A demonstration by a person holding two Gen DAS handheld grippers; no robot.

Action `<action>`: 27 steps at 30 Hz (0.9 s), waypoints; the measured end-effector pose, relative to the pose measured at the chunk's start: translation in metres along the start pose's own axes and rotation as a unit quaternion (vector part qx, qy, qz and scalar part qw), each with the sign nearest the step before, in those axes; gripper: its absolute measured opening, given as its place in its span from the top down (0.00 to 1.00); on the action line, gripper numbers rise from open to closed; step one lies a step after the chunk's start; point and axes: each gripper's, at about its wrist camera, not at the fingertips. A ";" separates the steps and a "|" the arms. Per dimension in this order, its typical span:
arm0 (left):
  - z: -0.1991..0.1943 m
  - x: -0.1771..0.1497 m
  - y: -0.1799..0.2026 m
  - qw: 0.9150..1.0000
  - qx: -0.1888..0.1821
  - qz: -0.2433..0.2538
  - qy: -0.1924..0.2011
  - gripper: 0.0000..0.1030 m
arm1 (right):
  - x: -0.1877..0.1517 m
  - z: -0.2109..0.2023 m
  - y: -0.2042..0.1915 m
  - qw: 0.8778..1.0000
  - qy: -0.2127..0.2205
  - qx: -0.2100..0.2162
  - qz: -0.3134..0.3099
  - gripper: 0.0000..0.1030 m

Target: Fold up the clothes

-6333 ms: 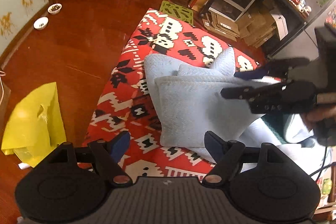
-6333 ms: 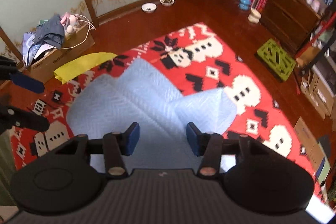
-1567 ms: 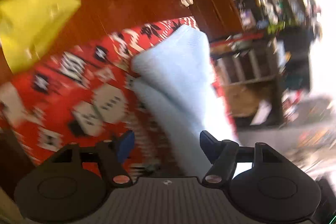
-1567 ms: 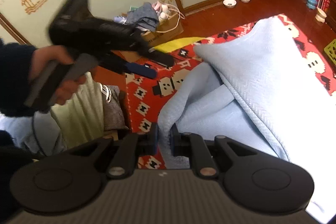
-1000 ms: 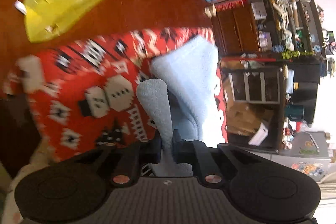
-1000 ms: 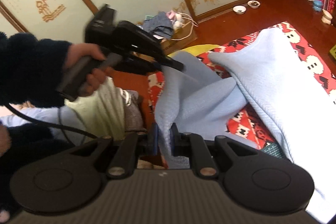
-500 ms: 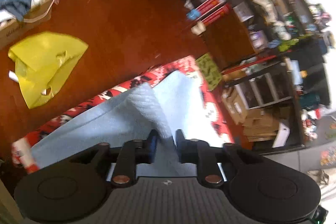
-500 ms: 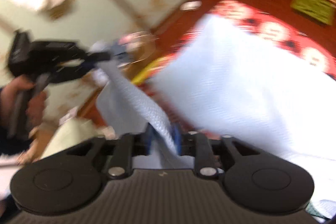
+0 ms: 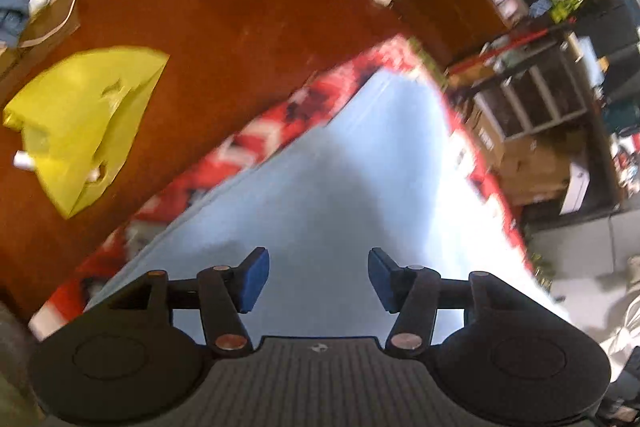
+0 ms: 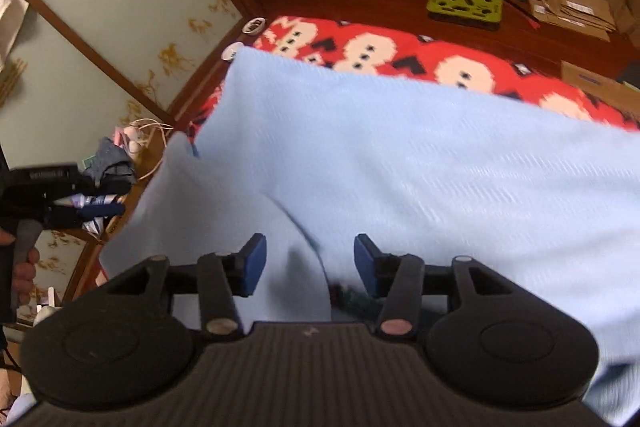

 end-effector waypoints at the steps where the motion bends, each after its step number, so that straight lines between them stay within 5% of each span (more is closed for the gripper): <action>1: -0.001 -0.006 -0.004 1.000 0.011 0.008 -0.008 0.47 | -0.009 -0.005 0.001 1.000 -0.001 -0.006 0.013 0.45; 8: -0.010 -0.036 -0.036 0.992 0.098 0.072 -0.031 0.51 | -0.067 -0.034 0.009 0.995 -0.007 -0.040 0.096 0.45; 15: -0.025 -0.040 -0.058 0.992 0.123 0.029 -0.008 0.52 | -0.107 -0.045 0.009 0.986 -0.027 -0.078 0.142 0.45; 19: -0.017 -0.038 -0.073 0.992 0.121 -0.028 -0.020 0.69 | -0.115 -0.043 0.011 0.982 -0.037 -0.089 0.161 0.45; 22: -0.010 -0.034 -0.068 0.991 0.128 -0.016 -0.021 0.80 | -0.117 -0.046 0.014 0.980 -0.037 -0.104 0.169 0.47; 27: -0.004 -0.033 -0.057 0.988 0.145 0.037 -0.035 0.92 | -0.127 -0.052 0.030 0.969 -0.045 -0.135 0.204 0.69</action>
Point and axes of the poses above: each gripper's, at about its wrist camera, not at the fingertips, and z roughly the way its jaws point, y to its right, x to its top, and after that the axes turned 5 degrees about -x, right-handed
